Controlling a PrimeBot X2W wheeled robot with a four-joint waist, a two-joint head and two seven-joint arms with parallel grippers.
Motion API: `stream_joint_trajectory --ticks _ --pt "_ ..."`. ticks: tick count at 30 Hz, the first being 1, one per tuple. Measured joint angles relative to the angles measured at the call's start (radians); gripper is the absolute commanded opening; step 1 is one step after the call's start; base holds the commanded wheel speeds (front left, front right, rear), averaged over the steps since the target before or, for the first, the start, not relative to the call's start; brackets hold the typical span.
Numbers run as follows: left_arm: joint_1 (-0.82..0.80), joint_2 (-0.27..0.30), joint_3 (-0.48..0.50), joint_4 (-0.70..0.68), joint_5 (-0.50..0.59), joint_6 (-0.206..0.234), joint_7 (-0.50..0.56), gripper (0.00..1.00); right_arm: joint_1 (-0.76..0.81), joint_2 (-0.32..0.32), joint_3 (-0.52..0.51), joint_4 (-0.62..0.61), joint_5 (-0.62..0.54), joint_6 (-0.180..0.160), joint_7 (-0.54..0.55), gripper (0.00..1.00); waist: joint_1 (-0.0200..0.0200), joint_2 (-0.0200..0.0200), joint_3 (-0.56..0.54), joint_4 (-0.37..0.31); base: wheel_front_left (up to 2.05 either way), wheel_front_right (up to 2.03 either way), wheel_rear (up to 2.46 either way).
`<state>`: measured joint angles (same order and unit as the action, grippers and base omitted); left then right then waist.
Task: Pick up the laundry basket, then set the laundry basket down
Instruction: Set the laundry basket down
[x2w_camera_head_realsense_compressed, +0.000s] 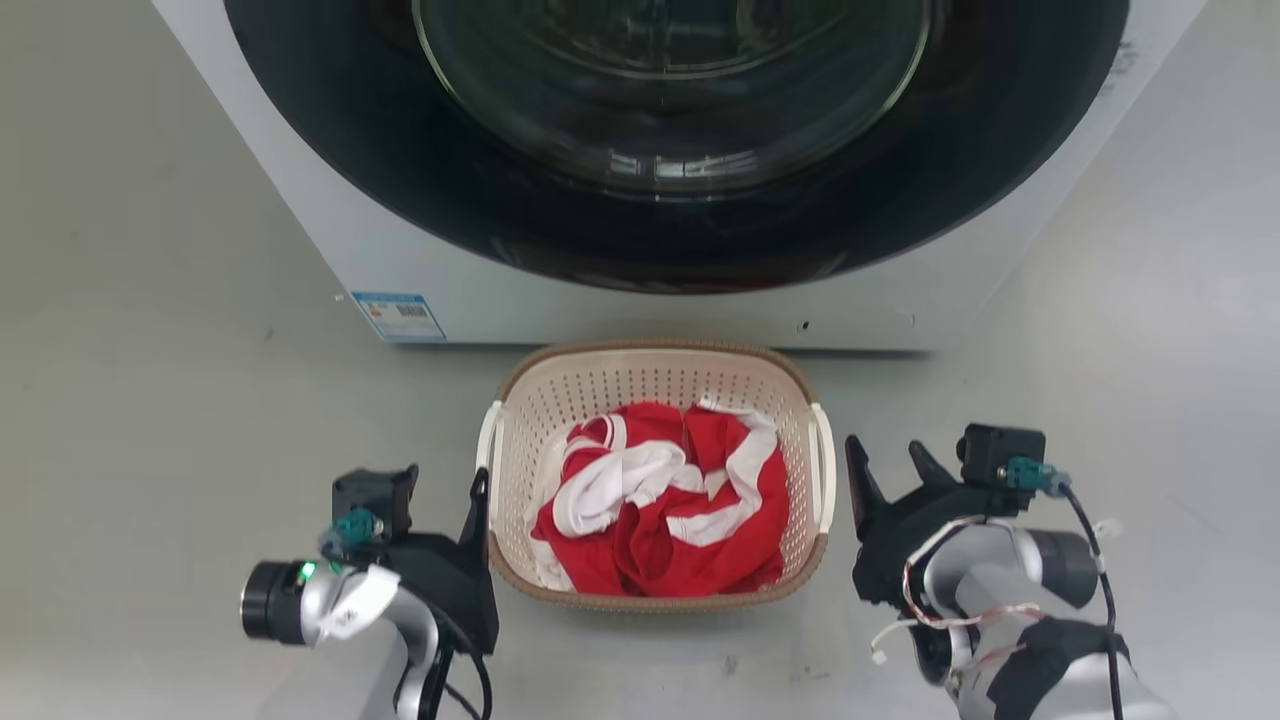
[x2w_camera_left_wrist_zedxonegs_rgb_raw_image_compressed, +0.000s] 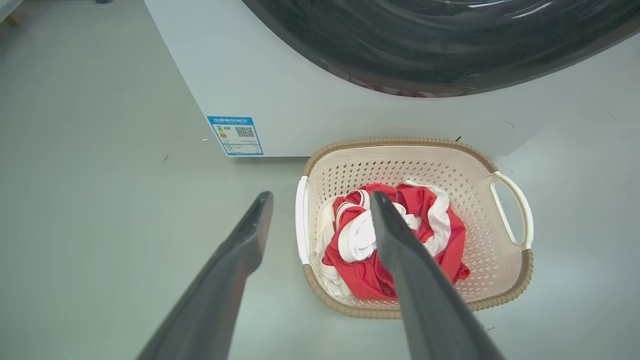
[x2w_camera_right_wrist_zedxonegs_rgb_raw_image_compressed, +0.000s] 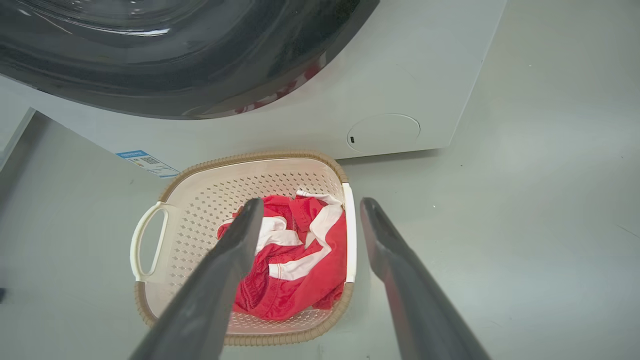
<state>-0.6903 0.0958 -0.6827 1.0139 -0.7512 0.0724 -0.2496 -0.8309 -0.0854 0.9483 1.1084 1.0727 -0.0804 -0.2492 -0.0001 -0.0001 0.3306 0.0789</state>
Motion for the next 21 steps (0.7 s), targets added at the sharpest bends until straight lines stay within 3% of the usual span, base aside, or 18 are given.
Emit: stream_joint_trajectory --ticks 21 --pt "0.466 0.08 0.117 -0.368 0.138 0.05 0.0 1.0 0.394 -0.045 -0.146 -0.306 -0.176 -0.035 0.0 1.0 0.0 0.0 -0.284 0.002 0.0 0.0 0.0"
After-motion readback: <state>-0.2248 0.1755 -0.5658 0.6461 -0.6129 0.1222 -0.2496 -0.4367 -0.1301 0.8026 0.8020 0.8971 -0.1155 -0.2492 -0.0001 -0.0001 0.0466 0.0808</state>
